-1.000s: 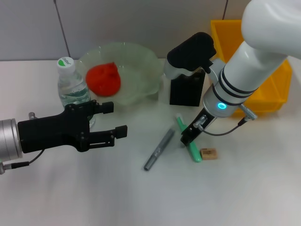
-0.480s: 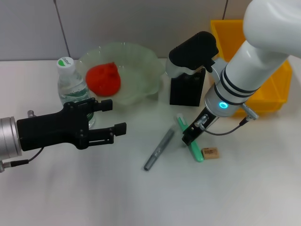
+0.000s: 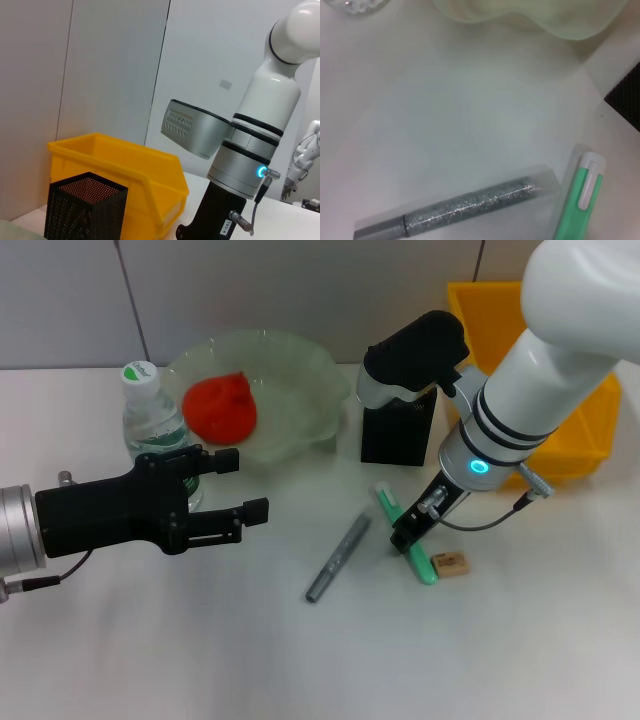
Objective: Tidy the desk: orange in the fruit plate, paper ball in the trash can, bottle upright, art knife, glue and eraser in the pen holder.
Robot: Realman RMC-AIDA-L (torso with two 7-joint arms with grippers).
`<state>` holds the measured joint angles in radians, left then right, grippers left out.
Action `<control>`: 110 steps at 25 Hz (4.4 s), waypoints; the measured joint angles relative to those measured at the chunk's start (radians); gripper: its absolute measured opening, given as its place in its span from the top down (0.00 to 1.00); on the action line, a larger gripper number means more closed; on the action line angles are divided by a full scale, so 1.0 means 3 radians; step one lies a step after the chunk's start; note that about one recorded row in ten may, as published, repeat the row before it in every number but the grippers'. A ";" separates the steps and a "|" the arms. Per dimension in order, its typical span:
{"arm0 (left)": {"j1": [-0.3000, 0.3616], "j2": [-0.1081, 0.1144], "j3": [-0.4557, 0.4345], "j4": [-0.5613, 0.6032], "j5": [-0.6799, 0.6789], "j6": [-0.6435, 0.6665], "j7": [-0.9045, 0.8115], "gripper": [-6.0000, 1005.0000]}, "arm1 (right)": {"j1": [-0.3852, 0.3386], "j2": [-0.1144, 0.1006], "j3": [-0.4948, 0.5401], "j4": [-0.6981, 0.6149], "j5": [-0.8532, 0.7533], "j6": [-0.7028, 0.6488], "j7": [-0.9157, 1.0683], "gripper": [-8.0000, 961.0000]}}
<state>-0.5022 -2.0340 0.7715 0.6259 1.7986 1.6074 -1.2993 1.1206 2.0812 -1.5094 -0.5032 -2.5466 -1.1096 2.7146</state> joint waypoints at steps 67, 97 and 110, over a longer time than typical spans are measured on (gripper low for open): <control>0.0010 0.0000 -0.0051 0.0000 -0.0004 0.0027 -0.0031 0.24 | -0.1237 -0.0011 0.0433 -0.1931 0.0729 -0.0464 -0.0897 0.79; 0.0016 -0.0043 -0.0097 -0.0010 -0.0008 0.0047 0.0010 0.24 | -0.1389 -0.0021 0.1907 -0.0514 0.3235 0.0527 -0.3842 0.77; 0.0039 -0.0052 -0.0097 -0.0007 -0.0008 0.0049 0.0050 0.24 | -0.1042 -0.0005 0.1639 -0.0025 0.3159 0.1243 -0.3944 0.76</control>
<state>-0.4906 -2.0497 0.7424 0.6239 1.7963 1.6220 -1.2842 0.8079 2.0797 -1.0176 -0.5105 -1.5989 -0.7368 1.5314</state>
